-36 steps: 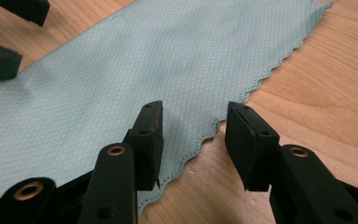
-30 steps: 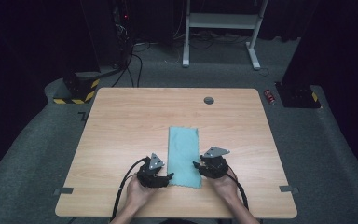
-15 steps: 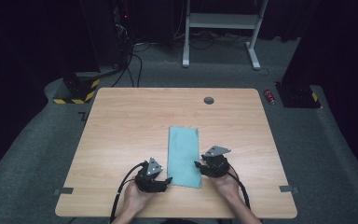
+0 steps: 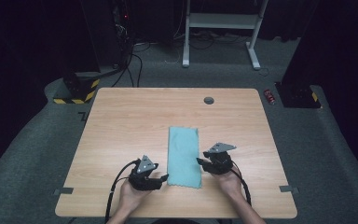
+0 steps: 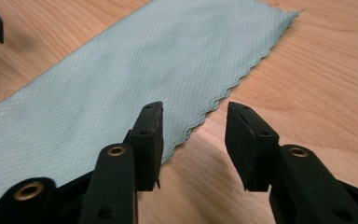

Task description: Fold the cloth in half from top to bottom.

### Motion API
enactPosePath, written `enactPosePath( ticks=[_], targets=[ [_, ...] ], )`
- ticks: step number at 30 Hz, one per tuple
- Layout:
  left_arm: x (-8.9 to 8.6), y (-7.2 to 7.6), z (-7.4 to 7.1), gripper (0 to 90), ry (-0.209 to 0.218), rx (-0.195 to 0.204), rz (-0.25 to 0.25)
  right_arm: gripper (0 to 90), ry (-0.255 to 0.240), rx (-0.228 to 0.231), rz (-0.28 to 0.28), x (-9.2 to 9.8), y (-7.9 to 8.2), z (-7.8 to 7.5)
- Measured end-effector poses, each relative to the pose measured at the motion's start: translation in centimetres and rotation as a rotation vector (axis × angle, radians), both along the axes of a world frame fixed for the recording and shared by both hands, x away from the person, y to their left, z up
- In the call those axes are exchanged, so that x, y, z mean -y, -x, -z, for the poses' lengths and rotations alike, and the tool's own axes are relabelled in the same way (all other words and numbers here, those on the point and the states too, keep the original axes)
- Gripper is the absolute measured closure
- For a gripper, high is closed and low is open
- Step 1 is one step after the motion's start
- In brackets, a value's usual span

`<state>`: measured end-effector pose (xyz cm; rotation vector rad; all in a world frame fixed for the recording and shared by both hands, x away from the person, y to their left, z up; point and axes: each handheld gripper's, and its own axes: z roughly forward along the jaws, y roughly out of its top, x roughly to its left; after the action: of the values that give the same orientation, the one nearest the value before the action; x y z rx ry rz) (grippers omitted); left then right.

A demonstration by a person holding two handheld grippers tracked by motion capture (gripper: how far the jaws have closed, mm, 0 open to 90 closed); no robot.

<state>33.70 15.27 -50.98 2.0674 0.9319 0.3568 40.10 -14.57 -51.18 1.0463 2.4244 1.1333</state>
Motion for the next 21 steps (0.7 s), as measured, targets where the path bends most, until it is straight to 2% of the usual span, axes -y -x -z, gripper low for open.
enactPosePath(
  ticks=[2,5,7,9,12,14,15,17,21],
  targets=[
    [-0.1,-0.8,-0.2,39.3,0.015,-0.008,0.002,59.0,-0.005,0.004,-0.012,0.2,-0.2,0.0],
    [-0.1,-2.0,-0.3,41.3,0.007,-0.015,-0.010,58.9,-0.028,0.003,-0.014,0.8,-0.6,-0.2],
    [-0.1,-3.0,-0.5,42.0,0.005,-0.027,-0.013,58.1,-0.029,-0.024,-0.001,1.1,-1.0,-0.5],
    [0.1,-4.1,-0.7,42.1,0.008,-0.042,-0.017,58.2,-0.039,-0.031,0.013,1.4,-1.4,-0.9],
    [0.4,-5.8,-1.2,41.8,0.008,-0.064,-0.011,58.2,-0.056,-0.026,0.039,1.7,-2.2,-1.3],
    [0.6,-6.7,-1.5,41.8,0.015,-0.064,-0.007,57.7,-0.063,-0.018,0.052,1.9,-2.6,-1.5],
    [0.8,-7.0,-1.6,41.9,0.015,-0.052,-0.008,57.4,-0.068,-0.017,0.055,2.0,-2.8,-1.6],
    [1.0,-7.7,-1.9,42.2,0.008,-0.045,-0.009,56.5,-0.066,-0.006,0.062,2.0,-3.1,-1.8],
    [1.4,-9.2,-2.4,40.3,0.022,-0.065,-0.020,54.6,-0.038,0.003,0.077,2.1,-3.9,-2.3]
  ],
)
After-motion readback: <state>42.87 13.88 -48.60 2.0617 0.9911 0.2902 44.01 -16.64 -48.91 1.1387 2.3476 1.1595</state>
